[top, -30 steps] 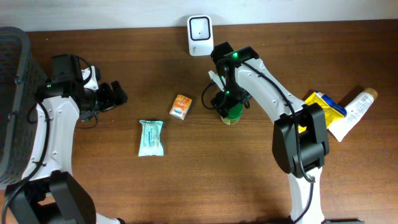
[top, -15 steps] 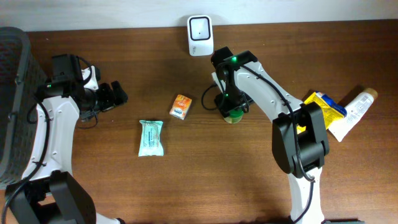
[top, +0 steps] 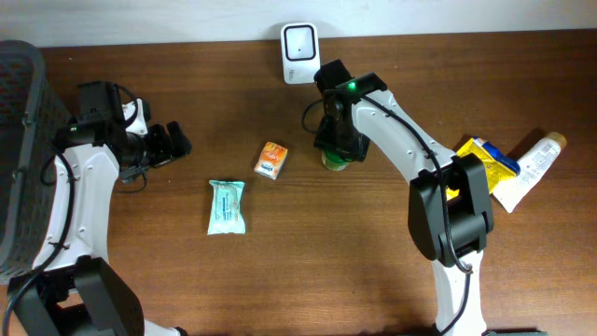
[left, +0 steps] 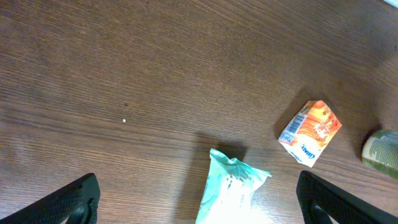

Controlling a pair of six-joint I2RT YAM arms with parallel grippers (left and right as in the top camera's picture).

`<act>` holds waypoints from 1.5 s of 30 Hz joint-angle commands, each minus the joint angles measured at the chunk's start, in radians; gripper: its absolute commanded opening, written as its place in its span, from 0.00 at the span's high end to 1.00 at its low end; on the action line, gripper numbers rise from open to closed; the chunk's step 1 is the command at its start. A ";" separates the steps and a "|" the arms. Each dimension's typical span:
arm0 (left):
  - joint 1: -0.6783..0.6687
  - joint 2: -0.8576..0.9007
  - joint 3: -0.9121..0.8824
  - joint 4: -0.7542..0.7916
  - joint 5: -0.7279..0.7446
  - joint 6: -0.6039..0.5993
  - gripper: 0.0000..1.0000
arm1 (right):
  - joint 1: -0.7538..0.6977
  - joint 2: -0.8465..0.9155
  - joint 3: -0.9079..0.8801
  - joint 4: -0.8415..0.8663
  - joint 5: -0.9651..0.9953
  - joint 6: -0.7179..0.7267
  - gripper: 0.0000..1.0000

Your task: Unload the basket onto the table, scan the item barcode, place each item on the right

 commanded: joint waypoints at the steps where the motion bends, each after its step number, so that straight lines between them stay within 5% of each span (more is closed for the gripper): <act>1: 0.003 0.015 -0.004 -0.001 -0.003 0.002 0.01 | 0.017 0.005 0.022 0.000 0.005 0.093 0.28; 4: 0.003 0.015 -0.004 -0.001 -0.003 0.002 0.01 | 0.032 0.005 0.022 0.005 0.011 0.030 0.17; 8: 0.003 0.015 -0.004 -0.001 -0.003 0.002 0.01 | 0.018 0.005 0.032 -0.014 0.013 -0.238 0.02; 13: 0.003 0.015 -0.004 -0.001 -0.003 0.002 0.01 | -0.043 0.005 0.135 -0.117 0.013 -0.611 0.01; 17: 0.003 0.015 -0.004 -0.001 -0.003 0.002 0.01 | -0.053 0.007 0.126 -0.113 0.002 -0.708 0.00; 22: 0.003 0.015 -0.004 -0.001 -0.003 0.002 0.01 | -0.026 0.039 0.119 -0.112 0.002 -0.708 0.00; 36: 0.003 0.015 -0.004 -0.001 -0.003 0.002 0.01 | -0.019 0.088 0.117 -0.146 0.047 -0.515 0.28; 45: 0.003 0.015 -0.004 -0.001 -0.003 0.002 0.01 | -0.033 0.088 0.118 -0.229 -0.049 -0.508 0.34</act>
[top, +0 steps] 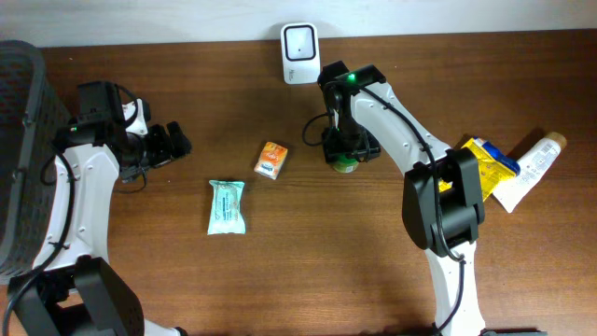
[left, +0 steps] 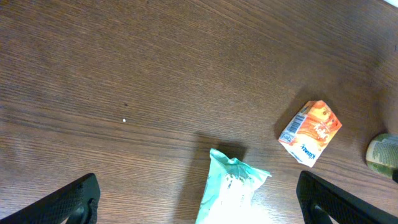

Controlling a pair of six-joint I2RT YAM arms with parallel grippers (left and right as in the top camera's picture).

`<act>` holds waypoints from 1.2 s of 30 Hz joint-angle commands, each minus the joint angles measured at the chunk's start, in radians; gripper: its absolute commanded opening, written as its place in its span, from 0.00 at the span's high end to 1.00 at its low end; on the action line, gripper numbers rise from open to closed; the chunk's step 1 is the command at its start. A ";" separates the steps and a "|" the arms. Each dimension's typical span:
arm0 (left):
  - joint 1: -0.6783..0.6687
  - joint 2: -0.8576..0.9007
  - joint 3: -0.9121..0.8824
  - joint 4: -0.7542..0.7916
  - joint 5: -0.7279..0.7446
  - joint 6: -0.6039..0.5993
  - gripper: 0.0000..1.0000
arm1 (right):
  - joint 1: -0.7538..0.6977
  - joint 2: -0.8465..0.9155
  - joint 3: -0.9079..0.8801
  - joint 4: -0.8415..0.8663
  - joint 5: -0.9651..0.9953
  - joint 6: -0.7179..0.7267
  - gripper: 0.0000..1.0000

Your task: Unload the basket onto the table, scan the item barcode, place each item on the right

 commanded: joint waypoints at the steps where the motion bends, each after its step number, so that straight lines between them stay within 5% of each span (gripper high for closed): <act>1: 0.003 0.015 -0.003 0.000 -0.003 0.002 0.01 | -0.016 0.004 0.002 -0.007 -0.129 0.012 0.42; 7: 0.003 0.015 -0.003 0.000 -0.003 0.002 0.01 | -0.089 0.004 0.002 0.068 -0.223 -0.003 0.52; 12: 0.003 0.015 -0.003 0.000 -0.003 0.002 0.01 | -0.116 0.005 0.002 0.116 -0.222 -0.134 0.33; 24: 0.003 0.015 -0.003 0.000 -0.003 0.002 0.01 | -0.055 0.005 0.002 0.175 0.000 -0.166 0.17; 28: 0.003 0.015 -0.003 0.000 -0.003 0.002 0.01 | -0.055 0.005 0.002 0.216 0.007 -0.190 0.01; 34: 0.003 0.015 -0.003 0.000 -0.003 0.002 0.01 | -0.055 0.005 0.001 0.238 -0.043 -0.189 0.01; 36: 0.003 0.015 -0.003 0.000 -0.003 0.002 0.01 | -0.053 0.005 -0.001 0.264 -0.039 -0.189 0.13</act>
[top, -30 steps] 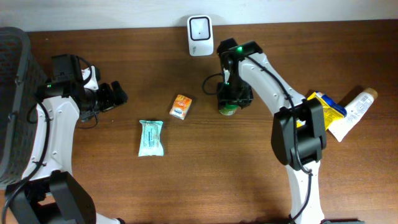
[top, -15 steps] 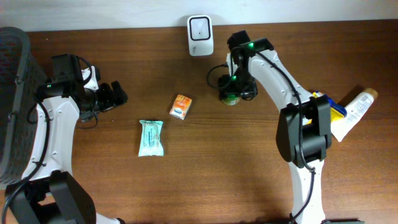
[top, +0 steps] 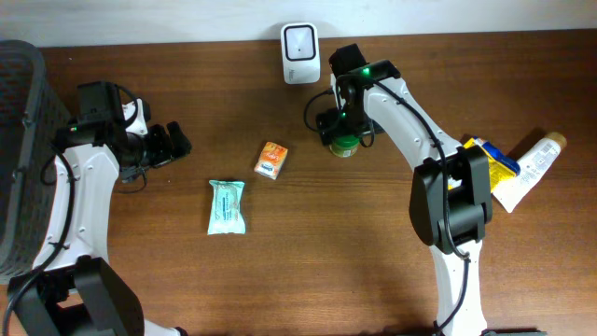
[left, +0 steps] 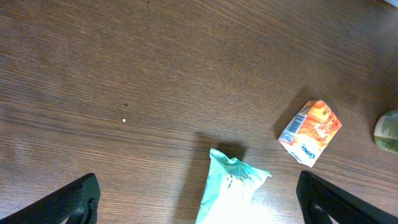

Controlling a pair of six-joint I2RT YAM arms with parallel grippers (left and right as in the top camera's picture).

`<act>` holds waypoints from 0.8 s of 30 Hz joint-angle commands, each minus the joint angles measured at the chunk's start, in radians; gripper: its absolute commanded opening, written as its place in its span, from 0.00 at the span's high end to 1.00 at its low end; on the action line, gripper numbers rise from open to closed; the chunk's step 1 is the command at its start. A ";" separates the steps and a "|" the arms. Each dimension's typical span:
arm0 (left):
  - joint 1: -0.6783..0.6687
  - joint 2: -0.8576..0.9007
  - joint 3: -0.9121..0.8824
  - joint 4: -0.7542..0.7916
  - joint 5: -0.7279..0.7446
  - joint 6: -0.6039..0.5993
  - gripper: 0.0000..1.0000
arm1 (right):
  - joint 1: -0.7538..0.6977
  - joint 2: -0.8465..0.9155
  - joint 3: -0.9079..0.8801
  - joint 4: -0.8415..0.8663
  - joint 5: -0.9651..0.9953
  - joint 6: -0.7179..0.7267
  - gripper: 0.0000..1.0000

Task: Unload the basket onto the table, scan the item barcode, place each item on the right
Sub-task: 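Lift the green-lidded jar with the right gripper up to the scanner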

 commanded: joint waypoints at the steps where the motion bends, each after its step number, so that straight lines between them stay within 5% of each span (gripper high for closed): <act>1: 0.003 0.015 -0.003 -0.001 -0.003 0.002 0.01 | 0.001 0.009 -0.002 0.027 -0.005 0.000 0.20; 19: 0.003 0.015 -0.003 -0.001 -0.003 0.002 0.01 | -0.003 0.009 -0.055 0.047 -0.005 0.047 0.26; 24: 0.003 0.015 -0.003 -0.001 -0.003 0.002 0.01 | -0.004 0.008 -0.043 0.024 -0.005 0.085 0.38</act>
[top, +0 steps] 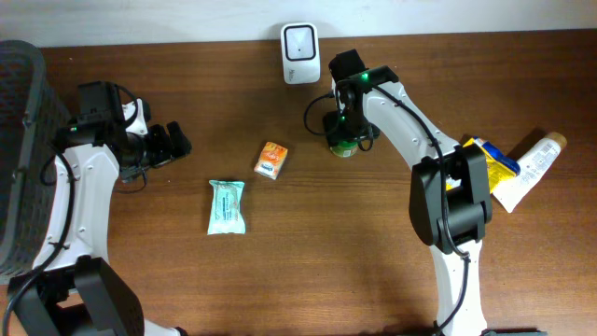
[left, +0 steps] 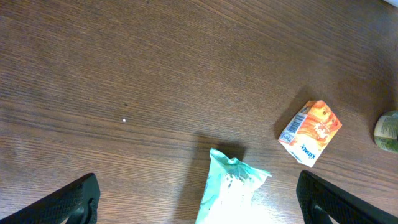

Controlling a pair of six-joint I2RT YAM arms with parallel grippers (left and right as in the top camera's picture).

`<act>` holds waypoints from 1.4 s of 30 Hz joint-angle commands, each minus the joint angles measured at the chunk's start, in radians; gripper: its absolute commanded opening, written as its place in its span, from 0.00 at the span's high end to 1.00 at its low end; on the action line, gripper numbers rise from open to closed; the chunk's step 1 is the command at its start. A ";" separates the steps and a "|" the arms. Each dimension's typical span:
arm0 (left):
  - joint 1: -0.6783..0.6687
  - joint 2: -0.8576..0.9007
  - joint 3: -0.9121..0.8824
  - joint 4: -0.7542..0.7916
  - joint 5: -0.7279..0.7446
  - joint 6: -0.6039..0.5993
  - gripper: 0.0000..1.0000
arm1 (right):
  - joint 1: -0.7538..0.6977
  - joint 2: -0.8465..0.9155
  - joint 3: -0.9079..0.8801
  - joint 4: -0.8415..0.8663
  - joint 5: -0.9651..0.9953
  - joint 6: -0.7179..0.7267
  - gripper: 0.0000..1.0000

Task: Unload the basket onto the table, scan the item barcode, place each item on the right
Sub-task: 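Lift the green-lidded jar with the right gripper up to the scanner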

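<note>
A small green jar (top: pixel 345 147) is at the back middle of the table, just below and right of the white scanner (top: pixel 298 41). My right gripper (top: pixel 342 136) reaches down over the jar and is shut on it; the arm hides most of the jar. The jar's edge also shows at the right border of the left wrist view (left: pixel 387 130). My left gripper (top: pixel 173 142) stands open at the left, holding nothing; its black fingertips (left: pixel 78 198) are far apart above the wood.
An orange carton (top: pixel 271 160) and a teal wipes pack (top: pixel 227 206) lie in the left middle. A yellow pack (top: pixel 492 157) and a white tube (top: pixel 529 165) lie at the right. A black basket (top: pixel 17 140) stands at the left edge.
The right gripper and the green jar have shifted very slightly. The left arm, carton and wipes pack are unchanged.
The right gripper was over the green jar further to the front. Then it stood around the jar at nearly the same spot. By 0.8 s ago the jar was further back, nearer the scanner, and it is still there. The left arm stayed still.
</note>
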 commanded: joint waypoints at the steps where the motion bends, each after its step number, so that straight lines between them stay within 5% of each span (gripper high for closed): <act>1: 0.003 0.015 -0.003 -0.001 -0.003 0.002 0.01 | -0.004 0.007 0.016 -0.033 -0.002 0.055 0.38; 5: 0.003 0.015 -0.003 -0.001 -0.003 0.002 0.01 | -0.003 0.007 0.107 -0.195 -0.113 0.095 0.45; 10: 0.003 0.015 -0.003 -0.001 -0.003 0.002 0.01 | -0.003 0.007 0.146 -0.304 -0.460 0.340 0.62; 18: 0.003 0.015 -0.003 -0.001 -0.003 0.002 0.01 | -0.003 0.007 0.146 -0.335 -0.898 0.814 0.57; 21: 0.003 0.015 -0.003 -0.001 -0.003 0.002 0.01 | -0.003 0.007 0.146 -0.335 -1.004 0.881 0.67; 22: 0.003 0.015 -0.003 -0.001 -0.003 0.002 0.01 | -0.003 0.007 0.146 -0.335 -1.018 0.896 0.72; 42: 0.003 0.015 -0.003 -0.001 -0.003 0.002 0.01 | -0.003 0.007 0.146 -0.299 -1.011 0.843 0.71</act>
